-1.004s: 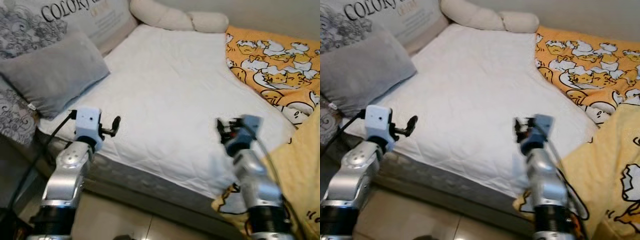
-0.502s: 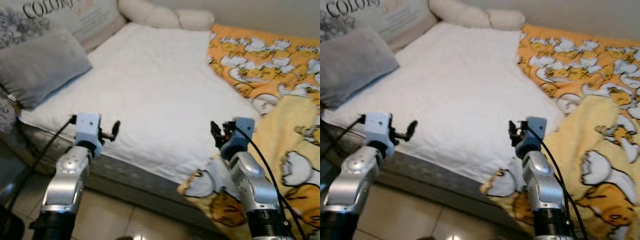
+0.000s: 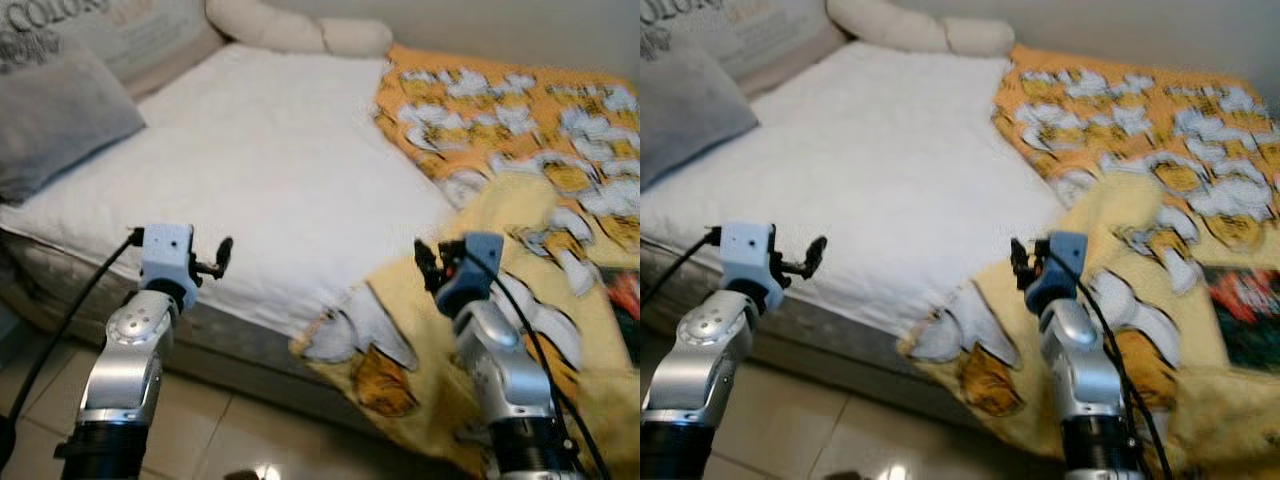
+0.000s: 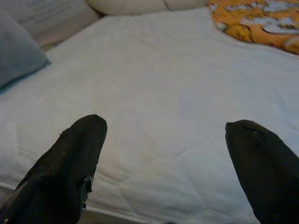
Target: Clean up the room
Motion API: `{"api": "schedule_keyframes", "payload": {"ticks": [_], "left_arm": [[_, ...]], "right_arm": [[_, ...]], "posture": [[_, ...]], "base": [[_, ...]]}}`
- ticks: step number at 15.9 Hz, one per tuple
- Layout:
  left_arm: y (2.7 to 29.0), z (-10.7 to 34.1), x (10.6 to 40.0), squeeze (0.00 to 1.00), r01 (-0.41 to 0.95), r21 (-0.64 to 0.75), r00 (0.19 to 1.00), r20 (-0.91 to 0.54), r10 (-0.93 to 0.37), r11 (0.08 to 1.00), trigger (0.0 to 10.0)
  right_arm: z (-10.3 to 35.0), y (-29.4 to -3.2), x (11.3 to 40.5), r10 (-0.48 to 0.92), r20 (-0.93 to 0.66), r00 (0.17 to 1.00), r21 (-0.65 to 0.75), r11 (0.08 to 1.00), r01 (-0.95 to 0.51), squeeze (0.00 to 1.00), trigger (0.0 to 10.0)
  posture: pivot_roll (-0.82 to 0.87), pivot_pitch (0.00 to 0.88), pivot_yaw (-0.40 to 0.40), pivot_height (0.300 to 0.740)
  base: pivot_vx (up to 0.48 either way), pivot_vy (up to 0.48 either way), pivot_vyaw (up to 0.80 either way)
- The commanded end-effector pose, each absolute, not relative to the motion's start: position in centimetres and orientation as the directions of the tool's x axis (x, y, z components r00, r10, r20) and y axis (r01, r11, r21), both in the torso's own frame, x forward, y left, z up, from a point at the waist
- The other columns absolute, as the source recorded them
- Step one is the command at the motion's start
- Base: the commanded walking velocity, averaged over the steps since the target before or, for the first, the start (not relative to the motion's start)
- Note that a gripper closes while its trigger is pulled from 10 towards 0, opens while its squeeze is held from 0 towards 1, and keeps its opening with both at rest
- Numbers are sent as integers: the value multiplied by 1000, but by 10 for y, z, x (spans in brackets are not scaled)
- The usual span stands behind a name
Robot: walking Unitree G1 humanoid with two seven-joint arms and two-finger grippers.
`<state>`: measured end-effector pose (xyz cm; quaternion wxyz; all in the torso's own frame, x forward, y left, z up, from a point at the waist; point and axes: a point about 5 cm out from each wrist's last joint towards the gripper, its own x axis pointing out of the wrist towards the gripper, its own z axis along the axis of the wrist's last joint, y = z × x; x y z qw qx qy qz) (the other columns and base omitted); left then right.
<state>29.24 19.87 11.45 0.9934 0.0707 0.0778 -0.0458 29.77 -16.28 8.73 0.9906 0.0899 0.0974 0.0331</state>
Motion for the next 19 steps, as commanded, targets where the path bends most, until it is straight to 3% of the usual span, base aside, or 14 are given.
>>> {"api": "schedule_keyframes", "payload": {"ticks": [1, 2, 3, 7, 12, 19], "left_arm": [[194, 115, 294, 1000, 117, 139, 982, -163, -94, 983, 10000], [194, 115, 295, 1000, 117, 139, 982, -163, -94, 983, 10000], [194, 116, 295, 1000, 117, 140, 982, -163, -94, 983, 10000], [194, 116, 295, 1000, 120, 141, 982, -162, -96, 983, 10000], [193, 115, 295, 1000, 125, 145, 981, -164, -101, 981, 10000], [190, 112, 293, 1000, 157, 156, 976, -178, -129, 975, 10000]], "right_arm": [[89, -168, 298, 65, -184, 981, 187, 982, -30, 0, 10000], [89, -167, 298, 87, -182, 979, 215, 975, -47, 67, 10000], [89, -166, 298, 94, -181, 979, 220, 974, -53, 1000, 10000], [90, -163, 298, 119, -175, 977, 196, 977, -84, 1000, 10000], [90, -162, 297, 125, -176, 976, 183, 979, -93, 1000, 10000], [87, -162, 297, 123, -187, 975, 172, 981, -91, 1000, 10000]], "posture": [[29, 0, 10, 740], [28, 0, 11, 740], [28, 0, 12, 740], [27, 0, 11, 740], [26, 0, 11, 740], [26, 0, 13, 740]], "base": [[0, -360, 0], [0, -364, 0], [0, -364, 0], [0, -363, 0], [0, -363, 773], [0, -361, 0]]}}
